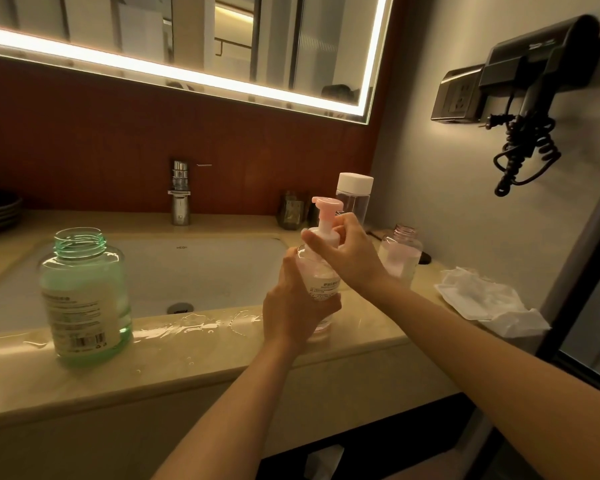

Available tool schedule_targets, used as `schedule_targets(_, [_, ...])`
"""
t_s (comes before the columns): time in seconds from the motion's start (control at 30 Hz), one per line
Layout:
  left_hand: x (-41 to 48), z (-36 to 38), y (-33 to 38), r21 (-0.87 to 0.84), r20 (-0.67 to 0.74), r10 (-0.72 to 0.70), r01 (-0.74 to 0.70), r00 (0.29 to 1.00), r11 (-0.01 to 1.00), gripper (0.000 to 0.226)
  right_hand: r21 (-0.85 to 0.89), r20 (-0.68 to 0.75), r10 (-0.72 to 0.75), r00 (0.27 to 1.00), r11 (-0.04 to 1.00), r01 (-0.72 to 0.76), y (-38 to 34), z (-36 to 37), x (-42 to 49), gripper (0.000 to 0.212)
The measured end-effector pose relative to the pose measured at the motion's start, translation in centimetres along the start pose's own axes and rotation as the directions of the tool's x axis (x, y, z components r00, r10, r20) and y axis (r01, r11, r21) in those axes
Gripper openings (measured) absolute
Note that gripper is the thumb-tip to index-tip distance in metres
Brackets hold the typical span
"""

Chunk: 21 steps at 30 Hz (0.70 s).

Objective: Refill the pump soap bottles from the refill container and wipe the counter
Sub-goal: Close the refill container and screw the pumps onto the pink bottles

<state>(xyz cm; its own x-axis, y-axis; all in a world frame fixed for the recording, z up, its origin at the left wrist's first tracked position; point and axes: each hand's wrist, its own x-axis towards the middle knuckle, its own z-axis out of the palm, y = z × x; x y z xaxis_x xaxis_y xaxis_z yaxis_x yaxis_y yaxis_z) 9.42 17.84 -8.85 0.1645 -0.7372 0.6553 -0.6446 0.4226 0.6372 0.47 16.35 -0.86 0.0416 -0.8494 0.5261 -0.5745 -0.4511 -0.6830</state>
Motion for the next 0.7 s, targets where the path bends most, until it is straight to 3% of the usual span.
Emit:
schedule_targets(0.13, [0.0, -0.1, 0.0, -0.014, 0.014, -0.007, 0.007, 1.0, 1.0, 0.091, 0.139, 0.08, -0.033, 0.996, 0.99, 0.021, -0.1, -0.6, -0.6, 0.037])
schedule_targets(0.27, [0.0, 0.0, 0.0, -0.024, 0.016, -0.016, 0.017, 1.0, 1.0, 0.092, 0.034, -0.04, -0.095, 0.995, 0.995, 0.097, 0.3, -0.5, -0.5, 0.033])
schedule_targets(0.4, [0.0, 0.1, 0.0, -0.014, 0.02, -0.019, 0.019, 1.0, 1.0, 0.094, -0.068, -0.067, -0.053, 0.996, 0.997, 0.049, -0.2, 0.0, 0.0, 0.043])
schedule_targets(0.53, [0.0, -0.1, 0.1, -0.031, 0.018, -0.022, 0.023, 1.0, 0.999, 0.091, 0.049, -0.107, -0.032, 0.994, 0.998, 0.038, 0.5, -0.4, -0.4, 0.03])
schedule_targets(0.63, [-0.1, -0.2, 0.0, -0.042, 0.032, -0.018, 0.019, 0.999, 0.999, 0.09, -0.008, -0.225, 0.059, 0.973, 0.998, -0.062, 2.5, -1.7, -0.1, 0.031])
schedule_targets(0.7, [0.0, -0.2, -0.1, -0.045, 0.041, -0.021, 0.023, 0.999, 0.999, 0.09, -0.099, -0.223, 0.157, 0.962, 0.978, -0.182, 4.5, -2.7, 0.2, 0.035])
